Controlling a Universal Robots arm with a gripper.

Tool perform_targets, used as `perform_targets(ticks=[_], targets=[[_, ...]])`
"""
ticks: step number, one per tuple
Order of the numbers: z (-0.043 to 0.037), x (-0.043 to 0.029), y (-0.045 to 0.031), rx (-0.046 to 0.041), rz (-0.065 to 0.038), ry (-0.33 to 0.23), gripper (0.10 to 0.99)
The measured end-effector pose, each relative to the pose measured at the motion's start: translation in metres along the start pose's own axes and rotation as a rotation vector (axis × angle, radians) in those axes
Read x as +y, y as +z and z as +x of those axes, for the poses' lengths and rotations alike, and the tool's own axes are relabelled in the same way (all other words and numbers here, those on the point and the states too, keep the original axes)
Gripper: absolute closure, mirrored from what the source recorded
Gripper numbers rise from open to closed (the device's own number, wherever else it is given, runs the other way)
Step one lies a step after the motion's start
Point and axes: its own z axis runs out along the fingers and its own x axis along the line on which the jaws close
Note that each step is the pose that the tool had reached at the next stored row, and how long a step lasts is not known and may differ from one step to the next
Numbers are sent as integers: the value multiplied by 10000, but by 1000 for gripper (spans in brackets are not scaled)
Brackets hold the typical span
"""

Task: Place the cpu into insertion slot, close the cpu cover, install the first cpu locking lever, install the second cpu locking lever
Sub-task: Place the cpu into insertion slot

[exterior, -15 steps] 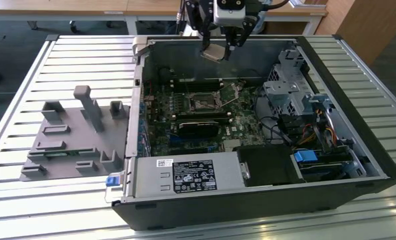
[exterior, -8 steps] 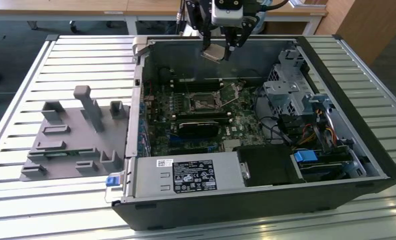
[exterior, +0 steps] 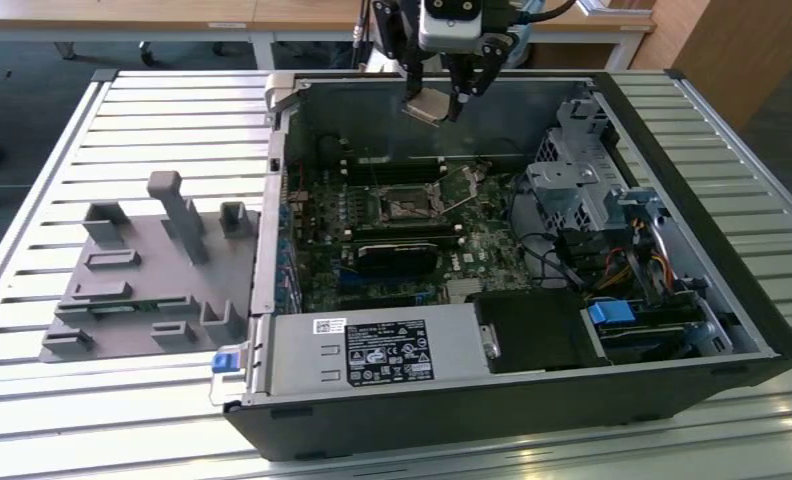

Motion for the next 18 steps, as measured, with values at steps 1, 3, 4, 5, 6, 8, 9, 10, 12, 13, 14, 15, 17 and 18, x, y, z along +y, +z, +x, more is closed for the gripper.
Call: perform_targets(ticks=[1, 3, 4, 5, 6, 8, 9, 10, 12, 13, 14, 15, 17, 18], targets=[[0, 0, 1, -6, -1, 64, 545], [0, 0, 2, -14, -3, 165, 545], [0, 0, 3, -19, -4, 207, 545], [0, 0, 3, -22, -4, 247, 545], [0, 0, 5, -27, -6, 300, 545], [0, -1, 6, -38, -8, 429, 545], [0, -1, 6, -43, -9, 487, 545], [0, -1, 7, -49, -10, 543, 545], [0, -1, 7, -60, -12, 667, 545], [0, -1, 8, -65, -14, 719, 545], [0, -1, 9, -69, -15, 774, 545], [0, -1, 9, -74, -16, 823, 545], [0, -1, 10, -82, -17, 913, 545], [0, -1, 10, -86, -18, 960, 545]])
